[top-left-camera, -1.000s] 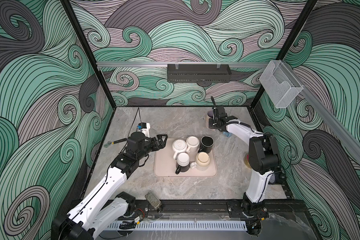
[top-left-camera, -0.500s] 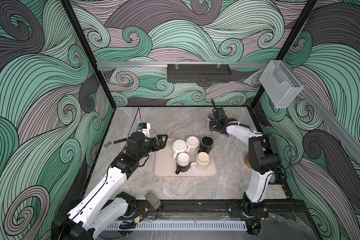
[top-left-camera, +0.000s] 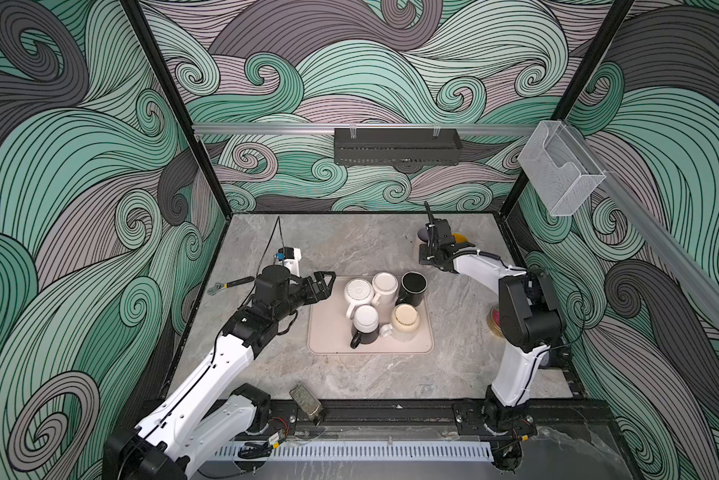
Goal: Turn the mug right side up
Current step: 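Open the right gripper and lift it off the pink mug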
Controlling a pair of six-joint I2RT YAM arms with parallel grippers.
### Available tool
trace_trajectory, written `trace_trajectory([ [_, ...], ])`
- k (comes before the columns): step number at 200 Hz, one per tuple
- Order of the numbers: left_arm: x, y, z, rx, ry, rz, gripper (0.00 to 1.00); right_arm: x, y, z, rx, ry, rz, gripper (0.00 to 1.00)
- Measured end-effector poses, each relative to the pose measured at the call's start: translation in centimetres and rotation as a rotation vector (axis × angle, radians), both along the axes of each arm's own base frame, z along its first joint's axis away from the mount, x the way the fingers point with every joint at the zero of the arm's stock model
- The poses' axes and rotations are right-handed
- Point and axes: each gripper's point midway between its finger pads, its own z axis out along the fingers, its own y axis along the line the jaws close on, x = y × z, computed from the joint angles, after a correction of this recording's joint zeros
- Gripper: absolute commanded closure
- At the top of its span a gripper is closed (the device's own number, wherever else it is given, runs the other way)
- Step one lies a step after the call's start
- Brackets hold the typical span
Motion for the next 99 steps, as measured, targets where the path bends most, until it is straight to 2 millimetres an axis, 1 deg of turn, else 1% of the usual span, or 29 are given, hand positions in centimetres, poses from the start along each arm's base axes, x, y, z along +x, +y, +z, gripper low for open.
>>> trace_trajectory([
  [27, -0.05, 0.02, -0.09, -0.001, 0.003, 0.001, 0.09, -0.61, -0.27, 0.04, -0.005, 0.001, -0.003, 1.00],
  [58, -0.16, 0.07, -0.60, 0.003, 0.014, 0.001, 0.09, -0.98, -0.42, -0.05, -0.006, 0.002, -0.005, 0.94],
  [99, -0.27, 0.12, -0.60, 0.000, 0.013, 0.002, 0.09, -0.96, -0.42, -0.03, -0.003, -0.001, -0.008, 0.85],
])
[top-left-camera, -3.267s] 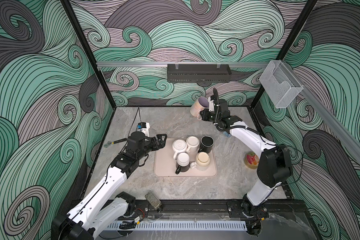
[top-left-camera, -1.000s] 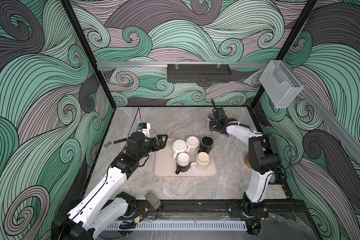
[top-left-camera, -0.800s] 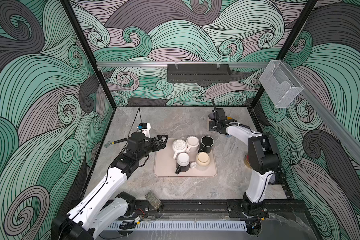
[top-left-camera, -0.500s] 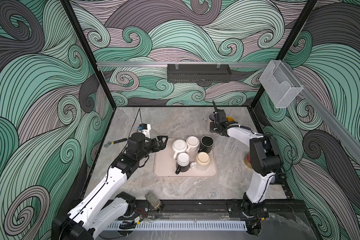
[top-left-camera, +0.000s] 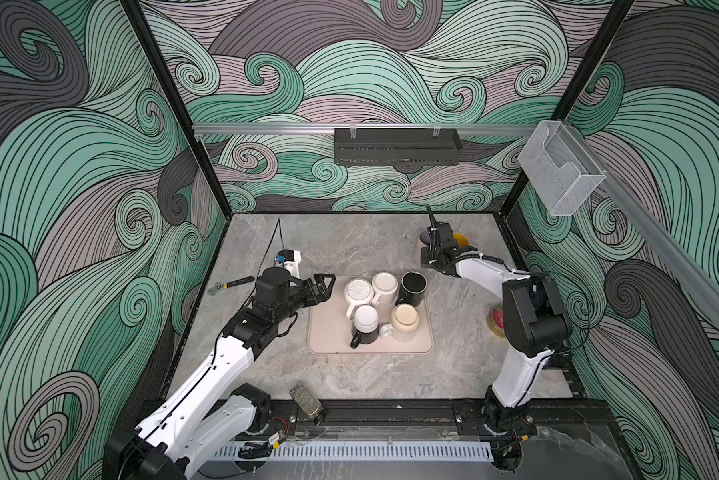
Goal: Turn the mug right side up
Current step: 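Open the right gripper and lift it off the pink mug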
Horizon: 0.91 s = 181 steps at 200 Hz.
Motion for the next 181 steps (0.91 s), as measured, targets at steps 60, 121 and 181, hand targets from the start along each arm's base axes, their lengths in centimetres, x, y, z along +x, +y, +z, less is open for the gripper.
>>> trace_trajectory([
  [60, 0.0, 0.0, 0.0, -0.003, 0.003, 0.002, 0.09, -0.5, -0.1, -0.7, 0.004, 0.001, 0.000, 0.75],
  [121, 0.1, 0.0, -0.2, -0.001, 0.007, 0.002, 0.09, -0.8, -0.2, 0.2, 0.015, -0.018, -0.011, 0.65],
  [181, 0.1, 0.0, -0.5, 0.014, 0.010, 0.001, 0.09, -2.2, -0.5, 3.6, 0.035, -0.055, -0.004, 0.64],
])
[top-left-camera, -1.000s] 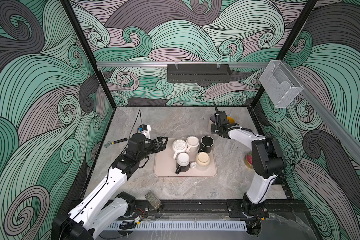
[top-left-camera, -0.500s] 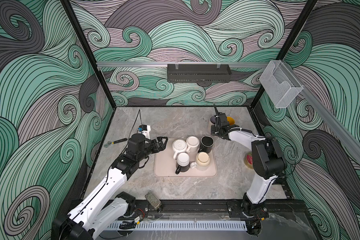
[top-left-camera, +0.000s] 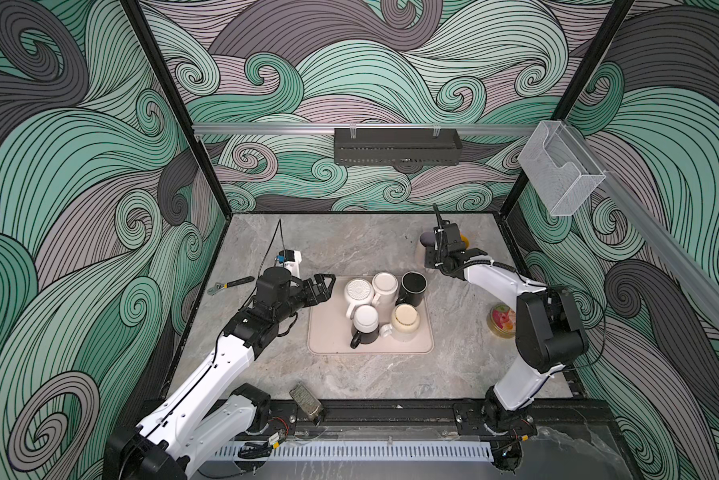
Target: Turn the mug right side up
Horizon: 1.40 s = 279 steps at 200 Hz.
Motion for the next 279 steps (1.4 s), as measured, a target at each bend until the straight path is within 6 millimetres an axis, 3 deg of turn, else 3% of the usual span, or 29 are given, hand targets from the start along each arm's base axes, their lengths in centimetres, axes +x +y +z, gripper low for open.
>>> trace_trajectory([
  [52, -0.2, 0.3, -1.7, 0.066, 0.040, -0.010, 0.09, -3.5, -1.0, 5.5, 0.016, -0.074, 0.007, 0.61],
  [88, -1.0, 0.6, -3.6, 0.116, 0.107, -0.025, 0.09, -5.4, 0.0, 8.9, 0.044, -0.133, 0.054, 0.53],
  [136, -2.0, 0.4, -5.0, 0.136, 0.156, -0.051, 0.10, -7.3, 4.5, 9.9, 0.099, -0.117, 0.189, 0.48],
  [170, -3.5, -0.7, -6.2, 0.166, 0.194, -0.102, 0.11, -8.7, 8.8, 11.8, 0.155, -0.130, 0.316, 0.44],
  [180, -4.0, -0.9, -6.7, 0.180, 0.206, -0.117, 0.11, -9.0, 9.7, 12.0, 0.175, -0.129, 0.346, 0.32],
  [184, -4.1, -1.0, -6.7, 0.183, 0.208, -0.120, 0.11, -9.2, 10.1, 11.9, 0.189, -0.122, 0.359, 0.21],
  [187, -4.2, -1.1, -6.8, 0.185, 0.210, -0.124, 0.11, -9.2, 10.2, 11.9, 0.187, -0.121, 0.362, 0.06],
  [191, -4.4, -1.2, -6.9, 0.190, 0.212, -0.128, 0.11, -9.3, 10.5, 11.8, 0.200, -0.114, 0.370, 0.01],
  [251, -4.4, -1.0, -7.1, 0.222, 0.208, -0.105, 0.10, -9.3, 14.1, 11.4, 0.170, -0.086, 0.444, 0.01],
  [279, -4.3, -0.8, -7.3, 0.231, 0.210, -0.095, 0.10, -9.7, 13.2, 13.1, 0.108, -0.170, 0.460, 0.01],
])
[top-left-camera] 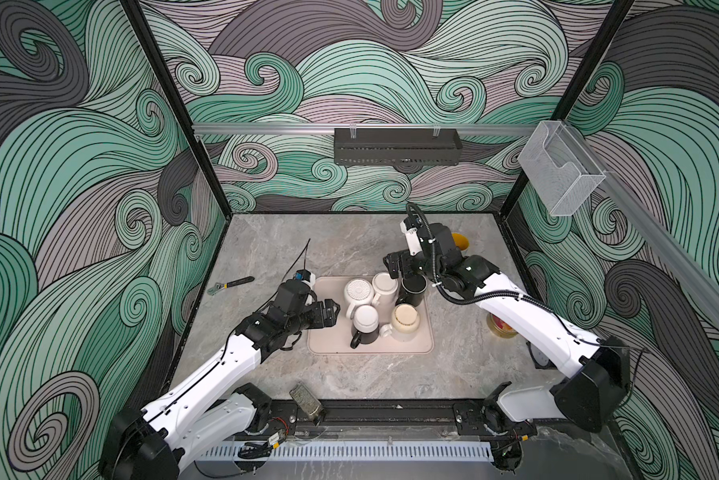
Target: Turn the mug right side up
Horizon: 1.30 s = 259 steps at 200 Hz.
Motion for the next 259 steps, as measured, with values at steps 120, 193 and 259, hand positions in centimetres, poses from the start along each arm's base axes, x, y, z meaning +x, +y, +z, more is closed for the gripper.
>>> trace_trajectory([
  [120, -1.6, -0.8, -0.8, 0.036, 0.031, -0.054, 0.15, -2.7, -0.3, -2.1, 0.007, 0.085, 0.002, 0.01],
  [193, -4.7, -3.2, -0.9, 0.087, 0.020, -0.173, 0.22, -5.0, -0.3, -5.2, 0.010, 0.219, -0.033, 0.10],
  [259, -6.2, -5.5, -4.6, 0.196, 0.091, -0.291, 0.43, -4.7, -0.9, -5.3, -0.016, 0.208, -0.061, 0.09],
])
